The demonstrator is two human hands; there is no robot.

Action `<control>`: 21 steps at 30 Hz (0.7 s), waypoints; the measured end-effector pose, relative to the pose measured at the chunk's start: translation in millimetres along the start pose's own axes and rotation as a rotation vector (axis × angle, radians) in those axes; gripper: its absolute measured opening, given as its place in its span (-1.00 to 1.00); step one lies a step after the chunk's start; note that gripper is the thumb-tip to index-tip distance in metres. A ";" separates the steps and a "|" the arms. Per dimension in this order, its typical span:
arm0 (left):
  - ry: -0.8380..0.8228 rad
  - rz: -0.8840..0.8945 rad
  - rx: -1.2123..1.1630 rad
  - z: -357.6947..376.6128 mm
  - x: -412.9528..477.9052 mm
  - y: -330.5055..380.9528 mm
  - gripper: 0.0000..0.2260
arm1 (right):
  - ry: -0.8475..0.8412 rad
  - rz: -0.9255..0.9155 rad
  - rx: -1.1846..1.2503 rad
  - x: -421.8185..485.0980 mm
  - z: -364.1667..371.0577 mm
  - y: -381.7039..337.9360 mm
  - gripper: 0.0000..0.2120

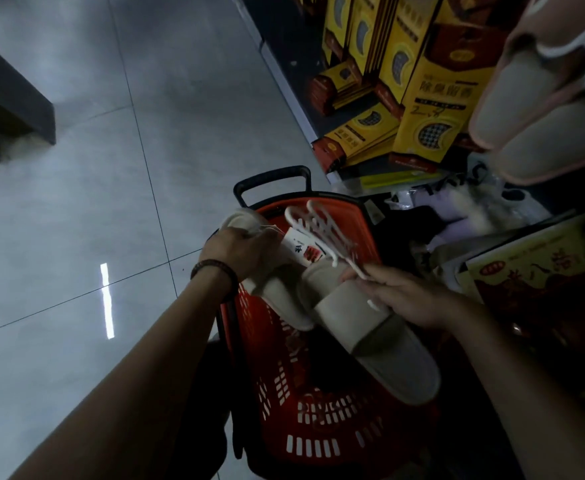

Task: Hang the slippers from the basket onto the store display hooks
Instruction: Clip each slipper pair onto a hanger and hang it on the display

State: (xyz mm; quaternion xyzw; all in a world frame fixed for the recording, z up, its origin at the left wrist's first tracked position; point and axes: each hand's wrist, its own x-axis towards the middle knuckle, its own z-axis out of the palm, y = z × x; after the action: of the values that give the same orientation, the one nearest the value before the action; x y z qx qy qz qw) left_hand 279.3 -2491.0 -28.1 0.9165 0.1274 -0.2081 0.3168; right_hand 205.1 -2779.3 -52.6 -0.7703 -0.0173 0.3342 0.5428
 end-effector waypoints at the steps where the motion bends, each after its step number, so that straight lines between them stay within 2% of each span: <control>1: 0.004 -0.023 -0.044 -2.8 1.6 -1.5 -0.70 | -0.007 -0.004 -0.036 0.9 -0.1 2.5 -0.73; 5: 0.076 -0.043 -0.137 -14.9 6.4 -6.0 -0.69 | 0.013 0.015 -0.212 5.1 -8.3 10.6 -0.69; 7: 0.096 -0.087 -0.171 -19.7 7.0 -8.6 -0.69 | 0.024 0.035 -0.257 5.6 -10.5 11.1 -0.73; 11: 0.123 -0.073 -0.098 -23.3 3.7 -11.9 -0.65 | 0.132 -0.036 -0.253 6.3 -13.6 8.6 -0.73; 13: 0.038 -0.094 -0.121 -23.6 -0.4 -10.6 -0.65 | 0.246 -0.107 -0.227 9.9 -18.2 9.0 -0.70; 16: -0.178 -0.100 -0.087 -21.8 -8.1 -5.5 -0.65 | 0.396 -0.146 -0.169 15.4 -21.6 12.6 -0.68; 21: -0.509 0.021 0.015 -12.7 -14.2 4.7 -0.75 | 0.481 -0.158 -0.184 21.2 -6.6 9.2 -0.72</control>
State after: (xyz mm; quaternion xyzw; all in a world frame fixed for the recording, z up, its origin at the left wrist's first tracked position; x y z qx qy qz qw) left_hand 272.4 -2488.0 -10.0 0.8383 0.0326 -0.4297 0.3340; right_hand 222.0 -2780.3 -69.6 -0.8699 0.0221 0.0951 0.4834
